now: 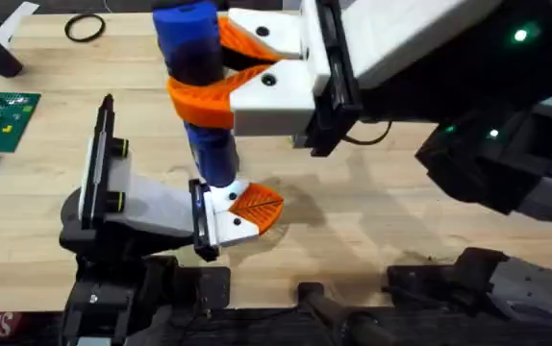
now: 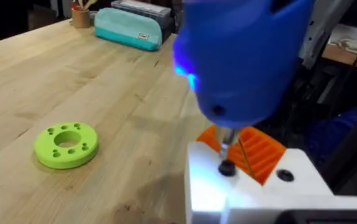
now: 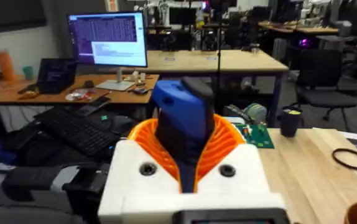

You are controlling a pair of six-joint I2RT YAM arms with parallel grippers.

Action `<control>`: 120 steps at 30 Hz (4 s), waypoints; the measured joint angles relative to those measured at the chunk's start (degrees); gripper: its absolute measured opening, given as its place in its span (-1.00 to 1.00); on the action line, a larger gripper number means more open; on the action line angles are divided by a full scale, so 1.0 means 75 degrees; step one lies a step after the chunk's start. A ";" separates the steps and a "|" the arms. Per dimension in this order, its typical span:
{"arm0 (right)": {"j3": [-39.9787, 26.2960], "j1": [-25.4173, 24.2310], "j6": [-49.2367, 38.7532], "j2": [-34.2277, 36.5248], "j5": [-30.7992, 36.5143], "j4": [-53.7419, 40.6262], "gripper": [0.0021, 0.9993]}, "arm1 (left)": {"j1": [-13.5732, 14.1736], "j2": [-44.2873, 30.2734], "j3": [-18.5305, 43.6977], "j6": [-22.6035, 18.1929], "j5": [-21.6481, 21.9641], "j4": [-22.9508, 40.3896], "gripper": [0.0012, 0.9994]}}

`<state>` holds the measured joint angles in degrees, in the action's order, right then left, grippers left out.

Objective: Pick up the gripper from the table and insert it into the empty holder that is missing its gripper. Then pick up a screw, insert it into the mounting hole, and use the screwdriver to tighten it. Finally, clean up the table by picking up the vegetable and placing it into the bucket.

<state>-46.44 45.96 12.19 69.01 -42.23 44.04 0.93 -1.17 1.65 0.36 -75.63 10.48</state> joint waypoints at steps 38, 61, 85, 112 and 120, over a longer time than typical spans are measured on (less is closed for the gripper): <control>-0.0086 -0.0275 0.0002 0.0000 -0.0898 -0.0331 -0.87 | 0.0000 0.0000 0.0000 0.0000 -0.0001 0.0000 -0.98; -0.0086 -0.0258 -0.0144 0.0000 -0.0898 -0.0475 -0.87 | 0.0000 0.0000 0.0000 0.0000 -0.0001 0.0000 -0.98; -0.0086 0.0015 -0.0149 0.0207 -0.0601 -0.0386 -0.87 | 0.0000 0.0000 0.0000 0.0000 -0.0001 0.0000 -0.98; -0.0086 -0.0169 0.0037 0.0207 -0.0604 -0.0104 -0.87 | 0.0000 0.0000 0.0000 0.0000 0.0002 0.0000 -0.98; -0.0086 -0.0202 0.0098 0.0210 -0.0641 -0.0153 -0.87 | 0.0000 0.0000 0.0000 0.0000 0.0000 0.0000 -0.98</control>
<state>-47.09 44.45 12.92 70.59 -47.04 42.89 0.93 -1.17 1.65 0.36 -75.63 10.48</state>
